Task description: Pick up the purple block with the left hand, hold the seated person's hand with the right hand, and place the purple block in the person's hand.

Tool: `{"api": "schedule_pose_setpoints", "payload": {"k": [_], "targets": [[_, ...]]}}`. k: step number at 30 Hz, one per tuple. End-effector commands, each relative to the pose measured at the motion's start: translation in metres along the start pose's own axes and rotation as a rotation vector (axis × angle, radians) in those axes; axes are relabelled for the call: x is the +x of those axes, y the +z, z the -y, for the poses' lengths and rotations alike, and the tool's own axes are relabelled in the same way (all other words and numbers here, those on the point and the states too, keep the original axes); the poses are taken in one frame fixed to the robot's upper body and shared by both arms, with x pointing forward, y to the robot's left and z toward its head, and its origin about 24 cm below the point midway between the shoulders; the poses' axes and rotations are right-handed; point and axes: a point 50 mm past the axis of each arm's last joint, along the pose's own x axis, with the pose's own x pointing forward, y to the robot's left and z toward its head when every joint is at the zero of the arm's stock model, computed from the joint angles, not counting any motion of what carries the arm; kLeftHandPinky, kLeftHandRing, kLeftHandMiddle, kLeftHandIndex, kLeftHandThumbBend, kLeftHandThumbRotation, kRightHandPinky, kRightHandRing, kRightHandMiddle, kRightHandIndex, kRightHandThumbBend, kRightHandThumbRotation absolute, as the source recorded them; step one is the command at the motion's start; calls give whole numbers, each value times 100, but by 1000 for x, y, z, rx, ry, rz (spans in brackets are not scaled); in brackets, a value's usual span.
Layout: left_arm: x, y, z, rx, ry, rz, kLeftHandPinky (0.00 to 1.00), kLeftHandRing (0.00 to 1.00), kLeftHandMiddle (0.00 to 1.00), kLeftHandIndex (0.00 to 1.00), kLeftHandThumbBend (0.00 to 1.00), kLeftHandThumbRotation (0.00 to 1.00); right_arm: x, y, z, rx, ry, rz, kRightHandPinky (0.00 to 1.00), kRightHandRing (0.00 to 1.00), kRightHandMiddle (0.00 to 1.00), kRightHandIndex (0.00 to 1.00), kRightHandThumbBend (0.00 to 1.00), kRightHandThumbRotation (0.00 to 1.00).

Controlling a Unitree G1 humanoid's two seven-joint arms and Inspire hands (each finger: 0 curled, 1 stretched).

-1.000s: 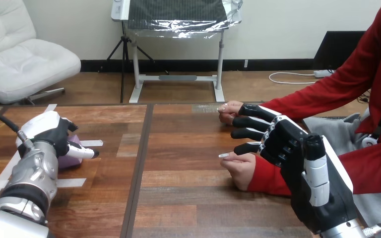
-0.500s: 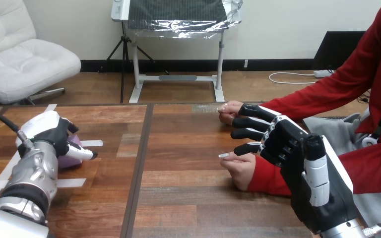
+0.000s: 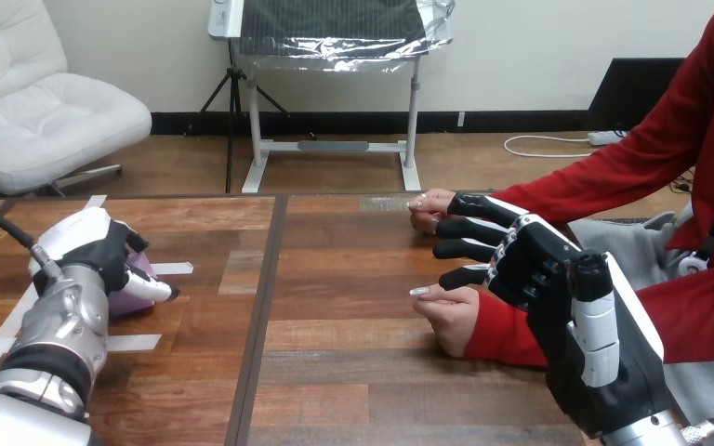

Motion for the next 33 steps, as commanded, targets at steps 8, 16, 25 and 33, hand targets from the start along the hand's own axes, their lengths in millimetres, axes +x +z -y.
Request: {"api": "schedule_pose_setpoints", "payload": {"k": [8,16,25,33], "targets": [[0,12,3,-76,5,25,66,81,82,72,74,2,14,14,-2,-10,18,96,62,73,75,78,88,100],[0,12,3,-78,16,28,63,79,80,70,76,0,14,14,-1,-8,19,96,62,73,75,78,88,100],[0,13,1,-69,20,33,61,77,79,69,78,0,14,14,-1,-10,25,100,63,73,76,78,87,100],[0,16,-1,-65,22,37,59,75,78,69,79,0,14,14,-1,-5,23,101,63,74,76,79,87,100]]}}
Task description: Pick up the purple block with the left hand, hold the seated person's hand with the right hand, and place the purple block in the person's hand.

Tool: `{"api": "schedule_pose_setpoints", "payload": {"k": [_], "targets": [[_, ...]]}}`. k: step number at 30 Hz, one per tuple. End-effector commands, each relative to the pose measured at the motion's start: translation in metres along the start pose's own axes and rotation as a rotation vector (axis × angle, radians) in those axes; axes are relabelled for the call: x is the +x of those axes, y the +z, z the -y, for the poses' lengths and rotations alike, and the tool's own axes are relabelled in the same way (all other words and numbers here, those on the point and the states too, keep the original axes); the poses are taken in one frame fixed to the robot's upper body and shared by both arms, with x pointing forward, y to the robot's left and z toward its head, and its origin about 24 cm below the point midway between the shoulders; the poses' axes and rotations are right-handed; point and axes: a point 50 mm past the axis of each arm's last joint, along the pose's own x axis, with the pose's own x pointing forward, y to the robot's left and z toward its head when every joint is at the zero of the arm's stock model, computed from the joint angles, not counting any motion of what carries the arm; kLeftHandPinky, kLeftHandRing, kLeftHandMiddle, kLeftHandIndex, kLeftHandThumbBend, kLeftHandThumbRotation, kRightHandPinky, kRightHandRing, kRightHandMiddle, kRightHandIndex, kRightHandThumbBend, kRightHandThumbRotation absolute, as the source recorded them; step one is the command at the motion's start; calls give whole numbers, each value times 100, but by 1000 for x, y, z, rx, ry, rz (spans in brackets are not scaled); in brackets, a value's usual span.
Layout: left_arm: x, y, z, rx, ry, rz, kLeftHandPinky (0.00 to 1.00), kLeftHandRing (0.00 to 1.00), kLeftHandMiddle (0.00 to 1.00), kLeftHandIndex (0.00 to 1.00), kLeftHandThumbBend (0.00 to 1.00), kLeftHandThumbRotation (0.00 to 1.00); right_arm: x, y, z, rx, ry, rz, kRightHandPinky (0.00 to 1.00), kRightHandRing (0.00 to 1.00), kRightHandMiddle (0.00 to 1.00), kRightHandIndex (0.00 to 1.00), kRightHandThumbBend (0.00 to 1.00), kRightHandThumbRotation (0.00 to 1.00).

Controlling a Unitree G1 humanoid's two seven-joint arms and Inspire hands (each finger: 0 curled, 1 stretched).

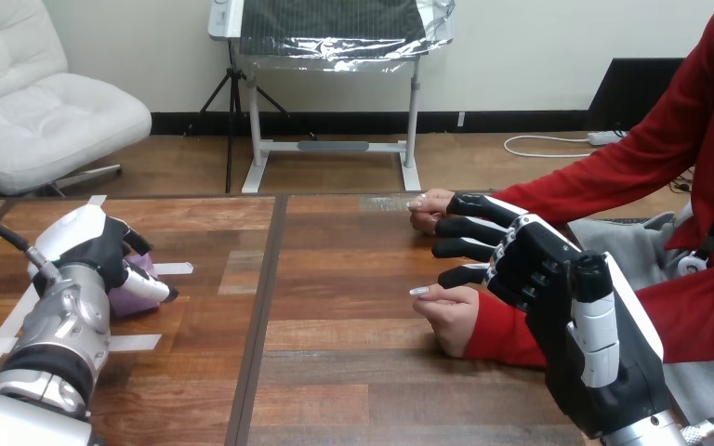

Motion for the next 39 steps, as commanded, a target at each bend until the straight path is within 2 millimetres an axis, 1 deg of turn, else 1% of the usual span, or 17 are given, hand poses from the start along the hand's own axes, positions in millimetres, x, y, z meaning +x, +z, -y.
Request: {"api": "schedule_pose_setpoints", "payload": {"k": [1,5,7,11,16,22,31,39], "targets": [[0,15,1,-8,-1,42,59,74,78,69,79,0,14,14,0,-6,16,99,63,74,76,79,87,100],[0,16,0,-19,3,52,55,70,75,69,80,0,14,14,0,-7,16,99,63,74,76,78,87,100],[0,16,0,-19,4,56,50,65,72,68,79,0,14,14,0,-7,16,99,63,74,76,78,87,100],[0,17,-2,-19,20,71,46,61,69,67,80,0,14,14,0,-6,15,97,63,74,76,78,88,100],[0,17,-3,-23,29,79,38,51,60,65,79,0,15,14,0,-6,15,99,63,74,76,78,88,100],[0,19,-4,-46,37,91,35,45,54,63,77,0,15,14,0,-5,16,100,63,74,76,78,88,100],[0,22,-6,-47,47,118,39,46,53,58,76,0,15,14,0,-7,17,99,63,74,76,78,88,100],[1,22,-8,-50,45,122,40,46,52,56,75,0,16,14,-1,-2,14,96,63,74,76,78,88,100]]}}
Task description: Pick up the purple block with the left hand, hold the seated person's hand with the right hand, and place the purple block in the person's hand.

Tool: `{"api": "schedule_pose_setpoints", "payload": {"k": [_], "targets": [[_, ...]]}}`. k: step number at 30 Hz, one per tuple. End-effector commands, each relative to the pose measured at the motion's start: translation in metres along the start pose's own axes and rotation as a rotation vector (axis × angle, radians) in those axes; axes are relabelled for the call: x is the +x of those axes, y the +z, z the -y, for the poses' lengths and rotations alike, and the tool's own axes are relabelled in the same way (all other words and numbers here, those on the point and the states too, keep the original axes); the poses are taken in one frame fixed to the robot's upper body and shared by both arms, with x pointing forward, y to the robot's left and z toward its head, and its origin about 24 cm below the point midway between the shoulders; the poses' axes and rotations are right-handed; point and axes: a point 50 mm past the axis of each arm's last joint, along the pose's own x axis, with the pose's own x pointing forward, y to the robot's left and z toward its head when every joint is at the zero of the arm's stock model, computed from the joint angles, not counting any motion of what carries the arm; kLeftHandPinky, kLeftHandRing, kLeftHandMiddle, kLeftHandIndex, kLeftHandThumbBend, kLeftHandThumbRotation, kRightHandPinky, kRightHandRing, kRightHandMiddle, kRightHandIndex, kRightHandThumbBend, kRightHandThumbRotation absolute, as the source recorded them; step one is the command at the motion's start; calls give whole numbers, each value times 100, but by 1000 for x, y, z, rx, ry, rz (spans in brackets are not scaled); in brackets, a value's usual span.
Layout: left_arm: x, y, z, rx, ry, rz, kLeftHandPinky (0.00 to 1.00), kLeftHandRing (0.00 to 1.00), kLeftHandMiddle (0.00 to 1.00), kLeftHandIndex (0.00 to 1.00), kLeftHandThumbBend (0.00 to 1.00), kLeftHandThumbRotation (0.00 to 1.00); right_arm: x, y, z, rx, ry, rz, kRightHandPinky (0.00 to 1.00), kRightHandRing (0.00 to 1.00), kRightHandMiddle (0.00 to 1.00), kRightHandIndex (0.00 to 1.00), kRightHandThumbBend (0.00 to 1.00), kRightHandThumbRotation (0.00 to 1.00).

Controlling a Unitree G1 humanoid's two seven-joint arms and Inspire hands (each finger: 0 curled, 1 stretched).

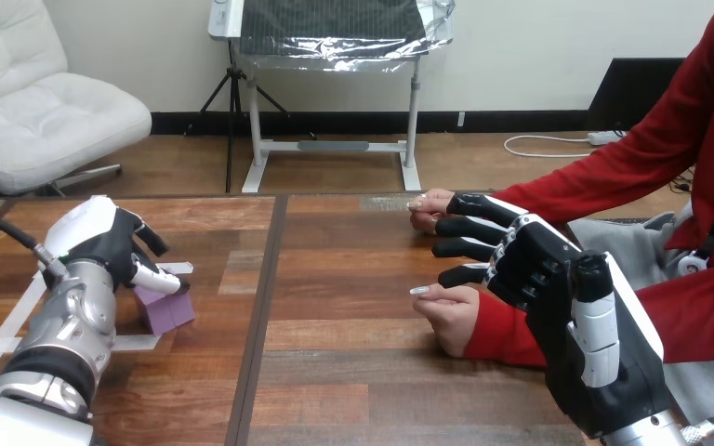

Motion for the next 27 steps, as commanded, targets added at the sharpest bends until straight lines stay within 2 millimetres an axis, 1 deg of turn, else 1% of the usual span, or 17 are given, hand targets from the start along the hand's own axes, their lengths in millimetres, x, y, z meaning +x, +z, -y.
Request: {"api": "schedule_pose_setpoints", "payload": {"k": [1,3,5,10,18,20,22,24,27], "targets": [[2,16,-9,-32,25,56,39,46,52,56,76,0,16,14,-1,-2,14,96,63,74,76,78,88,100],[3,16,-9,-35,25,60,38,45,51,55,76,0,16,14,-1,-3,13,95,63,74,76,78,89,100],[3,16,-10,-38,25,62,35,42,49,55,76,0,16,14,-1,-5,12,94,63,74,76,78,89,100],[3,18,-11,-39,23,66,33,40,48,54,77,0,15,14,-1,-4,12,93,63,74,76,78,89,100],[3,20,-13,-25,32,73,35,43,50,53,80,0,16,14,-1,-3,12,96,63,74,76,78,88,100],[4,21,-14,-21,37,70,37,46,53,54,81,0,16,14,-1,-5,12,98,63,74,76,78,88,100],[4,21,-14,-12,43,67,42,52,59,56,82,0,16,13,-1,-7,13,100,63,74,76,78,88,100],[4,21,-14,5,43,64,43,54,61,57,83,0,16,13,0,-8,14,100,63,74,76,78,88,100],[4,22,-15,37,43,62,50,62,65,61,83,2,17,13,0,-11,17,98,63,74,76,78,88,100]]}}
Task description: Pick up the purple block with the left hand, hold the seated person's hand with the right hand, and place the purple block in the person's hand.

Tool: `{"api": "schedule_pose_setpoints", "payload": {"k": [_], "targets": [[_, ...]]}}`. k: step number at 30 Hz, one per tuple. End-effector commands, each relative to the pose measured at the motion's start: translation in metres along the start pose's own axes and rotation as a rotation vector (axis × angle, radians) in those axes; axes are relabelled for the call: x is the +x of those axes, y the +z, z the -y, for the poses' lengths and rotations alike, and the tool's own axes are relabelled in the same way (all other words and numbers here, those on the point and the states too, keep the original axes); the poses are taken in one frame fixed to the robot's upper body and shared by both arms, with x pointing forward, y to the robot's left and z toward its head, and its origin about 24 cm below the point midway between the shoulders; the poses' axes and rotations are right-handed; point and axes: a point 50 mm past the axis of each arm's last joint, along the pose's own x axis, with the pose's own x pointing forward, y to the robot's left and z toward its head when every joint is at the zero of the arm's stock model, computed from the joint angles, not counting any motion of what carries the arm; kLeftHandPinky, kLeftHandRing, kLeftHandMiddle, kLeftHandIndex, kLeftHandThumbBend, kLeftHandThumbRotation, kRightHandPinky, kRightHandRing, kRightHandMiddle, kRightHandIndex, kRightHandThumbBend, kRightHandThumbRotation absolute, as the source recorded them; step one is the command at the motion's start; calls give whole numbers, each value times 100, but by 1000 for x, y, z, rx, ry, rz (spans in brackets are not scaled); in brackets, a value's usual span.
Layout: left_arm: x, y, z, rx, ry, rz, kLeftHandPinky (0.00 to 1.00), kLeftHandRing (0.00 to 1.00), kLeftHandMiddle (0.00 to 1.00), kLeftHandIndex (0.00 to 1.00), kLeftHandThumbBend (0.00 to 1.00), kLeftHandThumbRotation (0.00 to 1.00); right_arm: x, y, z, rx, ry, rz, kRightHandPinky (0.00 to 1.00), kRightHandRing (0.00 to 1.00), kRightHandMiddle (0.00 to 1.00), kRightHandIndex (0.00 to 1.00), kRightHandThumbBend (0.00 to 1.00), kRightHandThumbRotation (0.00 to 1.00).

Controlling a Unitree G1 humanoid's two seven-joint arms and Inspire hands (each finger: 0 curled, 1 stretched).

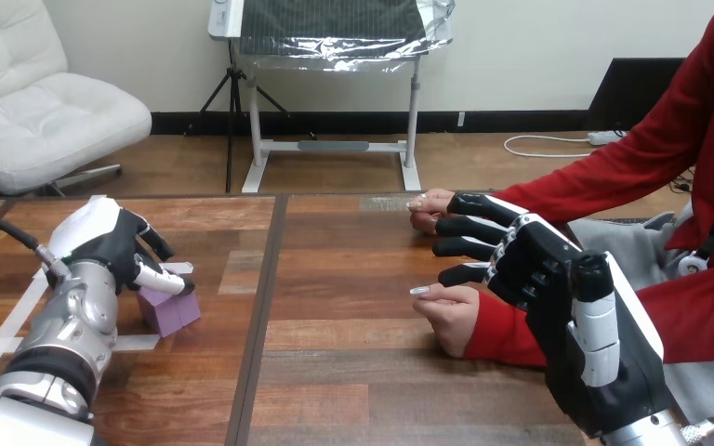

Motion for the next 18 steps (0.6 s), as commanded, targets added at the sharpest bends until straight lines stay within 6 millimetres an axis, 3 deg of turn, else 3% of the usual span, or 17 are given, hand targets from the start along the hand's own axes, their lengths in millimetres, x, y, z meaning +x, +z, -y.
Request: {"api": "schedule_pose_setpoints", "payload": {"k": [1,8,18], "targets": [[4,22,-16,49,57,63,53,63,66,62,83,3,16,13,0,-12,18,96,63,74,76,78,88,100],[4,24,-17,101,67,60,63,72,72,70,83,12,16,13,0,-13,22,98,63,74,77,79,87,100],[4,24,-16,133,83,70,67,75,76,76,84,23,16,13,0,-11,20,94,63,74,77,79,88,100]]}}
